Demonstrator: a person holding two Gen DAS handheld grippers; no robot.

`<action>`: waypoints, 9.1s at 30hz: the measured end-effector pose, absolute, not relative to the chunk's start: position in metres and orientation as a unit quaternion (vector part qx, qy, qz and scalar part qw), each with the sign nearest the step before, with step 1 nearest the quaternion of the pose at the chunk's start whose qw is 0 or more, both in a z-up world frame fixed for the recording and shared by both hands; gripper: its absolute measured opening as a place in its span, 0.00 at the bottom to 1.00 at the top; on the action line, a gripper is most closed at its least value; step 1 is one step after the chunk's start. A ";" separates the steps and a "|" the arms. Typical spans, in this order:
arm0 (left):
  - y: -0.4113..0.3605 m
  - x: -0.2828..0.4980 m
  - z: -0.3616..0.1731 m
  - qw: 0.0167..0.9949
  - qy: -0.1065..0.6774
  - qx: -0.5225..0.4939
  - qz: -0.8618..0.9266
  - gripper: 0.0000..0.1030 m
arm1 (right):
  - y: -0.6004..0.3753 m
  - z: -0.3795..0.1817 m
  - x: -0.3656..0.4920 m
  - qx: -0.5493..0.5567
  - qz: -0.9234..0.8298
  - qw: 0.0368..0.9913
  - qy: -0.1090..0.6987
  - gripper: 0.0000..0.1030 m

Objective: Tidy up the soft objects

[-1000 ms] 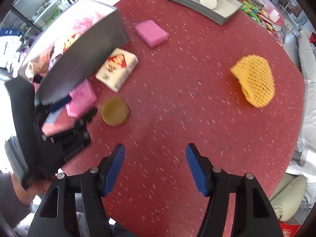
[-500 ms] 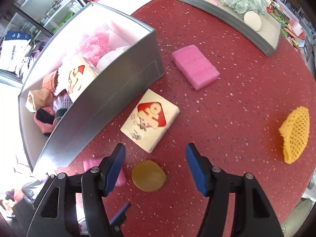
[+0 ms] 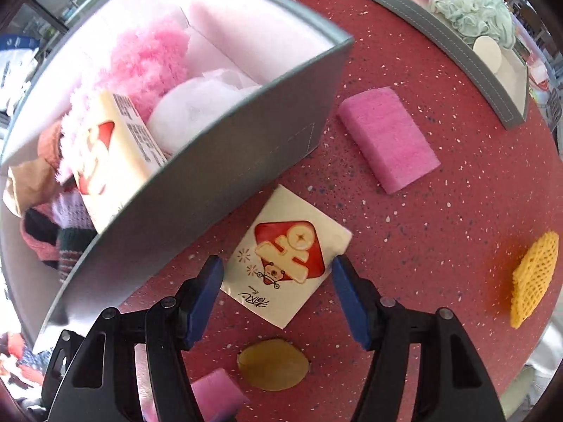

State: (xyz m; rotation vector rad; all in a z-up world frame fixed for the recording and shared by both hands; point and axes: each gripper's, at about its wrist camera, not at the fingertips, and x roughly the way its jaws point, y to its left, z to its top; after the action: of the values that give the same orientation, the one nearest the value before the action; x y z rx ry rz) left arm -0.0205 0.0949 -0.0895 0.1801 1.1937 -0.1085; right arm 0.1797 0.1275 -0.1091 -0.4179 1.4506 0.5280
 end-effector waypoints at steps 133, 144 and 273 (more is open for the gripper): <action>0.234 -0.037 0.065 0.839 0.531 -0.083 0.083 0.47 | 0.113 0.049 0.033 -0.199 0.302 0.743 0.563 0.55; 0.256 -0.021 0.057 0.832 0.542 -0.087 0.083 0.47 | 0.142 0.056 0.050 -0.212 0.297 0.748 0.554 0.55; 0.017 0.056 -0.084 0.797 0.603 -0.026 0.018 0.47 | 0.040 -0.123 0.241 -0.088 0.178 0.752 0.629 0.83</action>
State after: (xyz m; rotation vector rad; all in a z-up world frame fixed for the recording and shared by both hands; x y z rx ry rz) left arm 0.0559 0.0167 -0.0844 -0.0559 1.2953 0.0386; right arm 0.2406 0.0397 -0.1230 -0.1919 1.3738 0.3885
